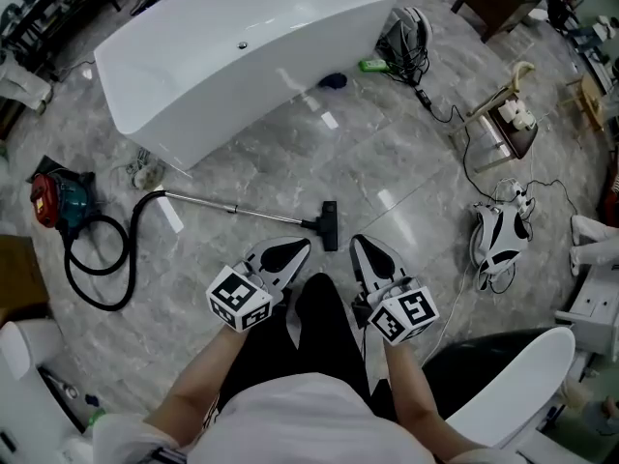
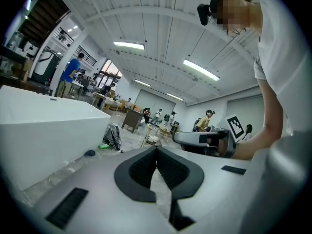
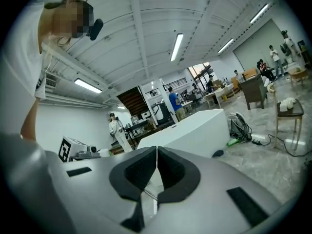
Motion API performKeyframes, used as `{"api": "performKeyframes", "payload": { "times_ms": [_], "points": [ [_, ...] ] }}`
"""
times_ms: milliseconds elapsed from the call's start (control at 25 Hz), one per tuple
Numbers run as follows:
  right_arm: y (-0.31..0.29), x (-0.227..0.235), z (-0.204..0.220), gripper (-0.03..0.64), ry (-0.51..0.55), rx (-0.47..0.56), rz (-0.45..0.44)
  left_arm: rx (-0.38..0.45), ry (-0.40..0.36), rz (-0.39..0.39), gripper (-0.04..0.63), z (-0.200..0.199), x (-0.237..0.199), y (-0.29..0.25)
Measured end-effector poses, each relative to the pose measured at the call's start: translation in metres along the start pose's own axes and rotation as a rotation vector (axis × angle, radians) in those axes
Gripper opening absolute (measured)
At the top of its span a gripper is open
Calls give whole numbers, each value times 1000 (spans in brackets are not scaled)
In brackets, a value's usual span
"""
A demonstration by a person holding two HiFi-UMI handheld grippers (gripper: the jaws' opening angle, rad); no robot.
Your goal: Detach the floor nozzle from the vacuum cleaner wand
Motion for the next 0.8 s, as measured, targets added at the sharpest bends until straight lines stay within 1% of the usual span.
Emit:
{"api": "performKeyframes", "payload": {
  "times_ms": [80, 200, 560, 800],
  "points": [
    [-1, 6, 1, 17, -12, 0, 19, -15, -7, 2, 11, 3, -2, -3],
    [-7, 16, 1, 17, -4, -15, 21, -32, -22, 1, 11, 6, -11, -9],
    [-30, 57, -2, 17, 19, -25, -41, -54, -62, 12, 9, 26, -45, -28],
    [-49, 89, 15, 17, 47, -17, -6, -59, -80, 13, 11, 53, -69, -47]
  ]
}}
Point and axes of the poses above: the fingertips, and each gripper's own axes: y backward along the fingers, x to its right, z out of its underside, the point moved 9 cm from there along y, backward along the fingers, and after that the axes turned 11 degrees about -y, right-handed, at the moved point
